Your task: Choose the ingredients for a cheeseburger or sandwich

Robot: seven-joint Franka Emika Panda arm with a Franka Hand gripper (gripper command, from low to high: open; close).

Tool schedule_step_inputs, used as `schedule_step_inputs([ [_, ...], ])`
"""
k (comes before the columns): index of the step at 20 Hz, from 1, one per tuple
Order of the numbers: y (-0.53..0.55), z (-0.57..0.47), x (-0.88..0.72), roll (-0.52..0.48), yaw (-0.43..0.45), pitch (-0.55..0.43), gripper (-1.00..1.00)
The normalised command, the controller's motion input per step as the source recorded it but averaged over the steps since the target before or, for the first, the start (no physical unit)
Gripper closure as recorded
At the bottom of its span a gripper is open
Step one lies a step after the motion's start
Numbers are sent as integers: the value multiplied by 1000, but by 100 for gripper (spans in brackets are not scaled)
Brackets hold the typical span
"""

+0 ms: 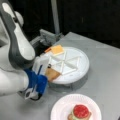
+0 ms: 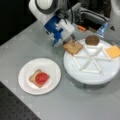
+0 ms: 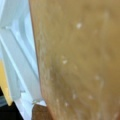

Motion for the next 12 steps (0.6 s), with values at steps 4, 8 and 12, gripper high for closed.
schedule_step_inputs([
  [4, -163, -61, 203, 105, 103, -32, 100],
  [8, -140, -73, 192, 95, 102, -35, 100],
  [12, -131, -76, 176, 93, 102, -33, 100],
])
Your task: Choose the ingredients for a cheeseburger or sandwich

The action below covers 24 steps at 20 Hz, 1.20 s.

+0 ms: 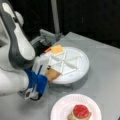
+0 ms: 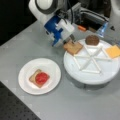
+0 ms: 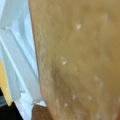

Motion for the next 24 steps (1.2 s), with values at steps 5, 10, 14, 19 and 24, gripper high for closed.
schedule_step_inputs([
  [5, -110, -70, 148, 102, 109, -32, 100],
  [10, -91, -82, 129, 110, 120, -29, 100],
  [14, -118, -154, 112, 87, 96, -23, 100],
  [19, -108, -142, 111, 81, 88, -12, 100],
  [24, -76, -79, 100, 60, 69, 16, 100],
])
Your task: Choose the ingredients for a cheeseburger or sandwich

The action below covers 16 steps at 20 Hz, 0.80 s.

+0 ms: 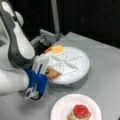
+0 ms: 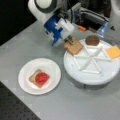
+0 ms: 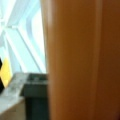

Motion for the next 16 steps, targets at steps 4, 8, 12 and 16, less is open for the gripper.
schedule_step_inputs([
  [4, -13, 61, 76, 20, 37, 72, 100],
  [8, 30, 175, 74, -26, 15, 114, 100],
  [12, 72, 261, 83, -88, 6, 129, 100],
  [16, 149, 305, 80, -156, 14, 112, 100],
])
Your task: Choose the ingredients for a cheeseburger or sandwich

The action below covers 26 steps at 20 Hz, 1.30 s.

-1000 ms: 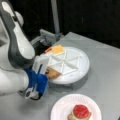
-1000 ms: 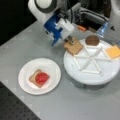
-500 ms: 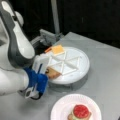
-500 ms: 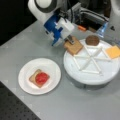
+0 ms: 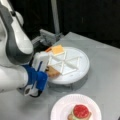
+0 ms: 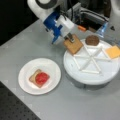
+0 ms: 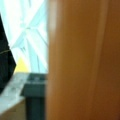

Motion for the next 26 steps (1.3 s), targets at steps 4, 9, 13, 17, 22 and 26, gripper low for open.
schedule_step_inputs([
  [4, 221, 317, 75, -419, 5, 70, 100],
  [9, 235, 313, 68, -598, 46, 65, 100],
  [13, 186, 265, 133, -473, 85, 66, 100],
  [17, 33, 128, 287, -289, 101, 65, 100],
  [22, -139, 56, 522, -141, 123, 131, 100],
  [26, -279, 74, 705, -8, 217, 209, 100],
])
